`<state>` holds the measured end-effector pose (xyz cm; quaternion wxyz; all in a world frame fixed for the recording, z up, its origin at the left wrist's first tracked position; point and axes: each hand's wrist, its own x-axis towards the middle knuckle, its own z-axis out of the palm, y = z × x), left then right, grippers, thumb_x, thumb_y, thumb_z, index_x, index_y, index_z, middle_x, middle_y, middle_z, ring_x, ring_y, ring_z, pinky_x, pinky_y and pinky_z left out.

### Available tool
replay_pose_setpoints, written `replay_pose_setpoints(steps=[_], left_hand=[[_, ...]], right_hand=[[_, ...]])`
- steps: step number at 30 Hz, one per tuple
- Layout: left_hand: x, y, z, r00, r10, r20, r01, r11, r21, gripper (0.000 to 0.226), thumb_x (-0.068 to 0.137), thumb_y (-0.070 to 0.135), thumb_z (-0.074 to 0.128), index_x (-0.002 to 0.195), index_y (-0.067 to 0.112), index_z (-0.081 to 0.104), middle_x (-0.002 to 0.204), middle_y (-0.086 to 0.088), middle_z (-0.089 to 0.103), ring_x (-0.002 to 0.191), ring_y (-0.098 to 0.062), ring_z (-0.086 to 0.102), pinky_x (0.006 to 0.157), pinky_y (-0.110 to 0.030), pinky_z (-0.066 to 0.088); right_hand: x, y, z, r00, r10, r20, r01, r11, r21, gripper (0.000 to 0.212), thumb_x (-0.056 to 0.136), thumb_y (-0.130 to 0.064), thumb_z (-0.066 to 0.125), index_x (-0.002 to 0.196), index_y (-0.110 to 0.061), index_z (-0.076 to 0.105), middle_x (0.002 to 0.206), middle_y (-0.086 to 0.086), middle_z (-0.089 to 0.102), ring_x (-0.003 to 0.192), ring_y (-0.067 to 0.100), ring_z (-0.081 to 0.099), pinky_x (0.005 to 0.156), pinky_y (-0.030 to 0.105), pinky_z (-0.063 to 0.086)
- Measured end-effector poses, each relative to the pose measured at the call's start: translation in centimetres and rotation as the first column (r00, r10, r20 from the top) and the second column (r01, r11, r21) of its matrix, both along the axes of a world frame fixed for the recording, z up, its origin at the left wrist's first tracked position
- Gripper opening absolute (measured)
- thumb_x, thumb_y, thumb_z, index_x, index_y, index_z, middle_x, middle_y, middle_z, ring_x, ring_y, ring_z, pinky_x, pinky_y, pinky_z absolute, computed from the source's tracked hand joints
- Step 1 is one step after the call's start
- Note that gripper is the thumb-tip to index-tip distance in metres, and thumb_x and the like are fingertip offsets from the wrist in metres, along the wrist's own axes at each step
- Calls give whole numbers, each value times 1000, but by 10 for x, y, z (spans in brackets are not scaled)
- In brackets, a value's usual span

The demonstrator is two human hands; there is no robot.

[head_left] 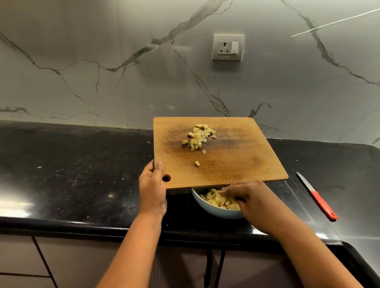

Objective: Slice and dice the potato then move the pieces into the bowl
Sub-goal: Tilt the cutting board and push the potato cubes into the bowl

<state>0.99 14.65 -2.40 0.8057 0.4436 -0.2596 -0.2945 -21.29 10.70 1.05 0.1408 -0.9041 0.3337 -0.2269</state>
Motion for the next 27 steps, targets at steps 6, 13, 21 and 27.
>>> replay_pose_setpoints(steps=[6,13,21,27], left_hand=[[0,0,-1,1000,-4,-18,4,1000,-10,25,104,17,44,112,10,66,102,-7,67,90,-21,60,80,-37,49],[0,0,-2,1000,8,4,-8,1000,-16,23,104,17,44,107,13,67,94,-4,68,81,-16,61,71,-31,51],[1,1,-2,1000,8,5,-7,999,-35,23,104,16,44,109,13,67,96,-3,69,83,-15,64,73,-31,54],[1,-1,-4,1000,-9,-9,9,999,-50,24,103,15,45,107,13,68,94,-1,70,84,-14,63,77,-33,50]], right_hand=[[14,-10,15,982,21,185,8,988,-154,13,80,-6,75,90,-15,76,84,-11,61,74,3,59,67,20,48],[71,-22,22,995,37,-92,-56,975,-217,52,97,1,44,143,-24,46,141,-6,44,127,16,40,107,32,39],[33,1,9,985,15,-175,-57,970,-236,46,86,11,45,114,-15,71,111,-1,62,108,19,52,91,33,46],[3,7,-5,995,-102,14,103,977,-186,36,88,7,51,103,-17,74,99,-4,65,88,17,61,74,32,52]])
